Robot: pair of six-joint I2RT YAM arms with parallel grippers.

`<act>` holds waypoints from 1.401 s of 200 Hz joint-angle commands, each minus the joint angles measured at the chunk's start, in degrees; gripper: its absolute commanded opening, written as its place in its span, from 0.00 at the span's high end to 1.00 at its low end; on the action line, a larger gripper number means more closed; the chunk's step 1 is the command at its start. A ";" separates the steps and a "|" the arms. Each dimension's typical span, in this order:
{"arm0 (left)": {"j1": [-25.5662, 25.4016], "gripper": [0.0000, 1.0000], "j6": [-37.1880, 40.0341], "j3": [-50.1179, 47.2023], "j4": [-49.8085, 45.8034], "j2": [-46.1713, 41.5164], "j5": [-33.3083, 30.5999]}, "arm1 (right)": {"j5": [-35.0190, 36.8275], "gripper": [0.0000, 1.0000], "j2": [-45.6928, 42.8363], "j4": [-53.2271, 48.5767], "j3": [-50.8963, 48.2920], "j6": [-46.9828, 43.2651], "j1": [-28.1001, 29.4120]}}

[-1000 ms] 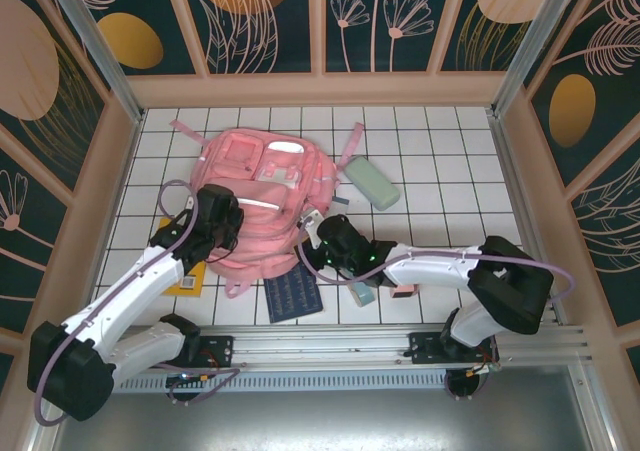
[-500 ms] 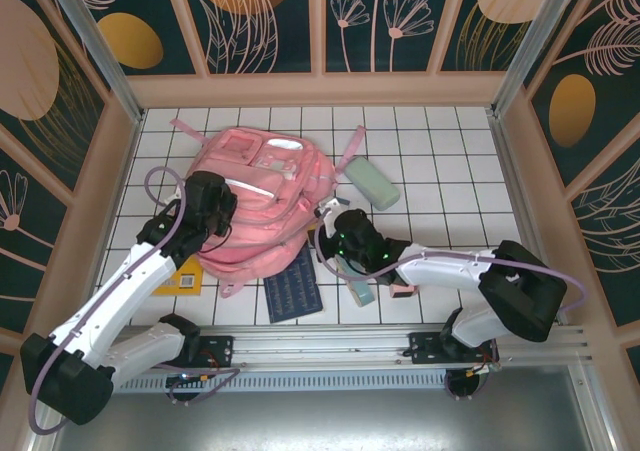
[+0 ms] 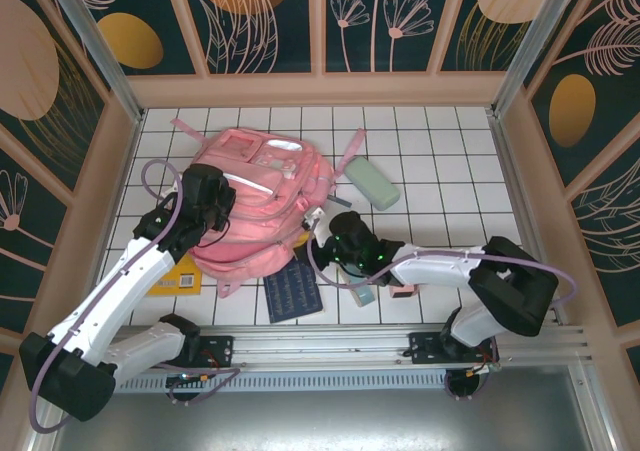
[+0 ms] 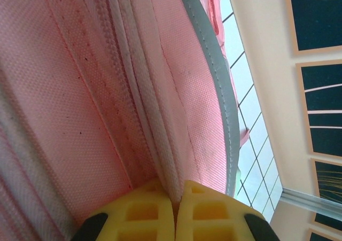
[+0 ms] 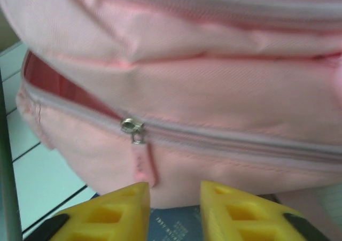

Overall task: Pack the student bag
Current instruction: Open the student bag at the middle-left of the table, then unzip the student bag at the center of the table.

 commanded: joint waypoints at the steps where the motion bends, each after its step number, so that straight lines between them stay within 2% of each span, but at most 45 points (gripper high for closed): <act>1: 0.55 1.00 1.77 3.58 3.56 -0.31 -1.50 | -1.97 0.60 2.38 1.73 2.33 -0.57 1.27; 19: 0.59 1.00 1.96 3.86 3.56 -0.12 -1.42 | -1.90 0.57 3.74 2.35 3.14 -0.73 2.04; 83: 0.62 1.00 1.80 3.77 3.73 -0.20 -1.15 | 1.16 0.58 9.91 1.48 8.23 -1.32 2.36; 102: 0.62 1.00 1.69 3.82 3.84 -0.11 -0.97 | 2.48 0.67 11.52 1.19 9.43 -1.70 2.30; 126: 0.62 1.00 2.10 4.37 3.43 -0.16 -1.71 | 3.46 0.91 11.52 0.42 10.02 -2.33 2.24; 145: 0.62 1.00 2.35 5.32 2.72 -0.20 -2.74 | 4.38 1.00 9.88 0.39 8.79 -2.84 1.97; 202: 0.71 1.00 4.71 7.57 1.38 -0.20 -5.64 | 5.99 1.00 5.46 -3.56 6.18 -4.17 -1.37; 280: 0.79 1.00 7.37 10.43 -0.33 -0.46 -8.98 | -0.09 1.00 1.89 -9.12 5.34 -6.20 -9.72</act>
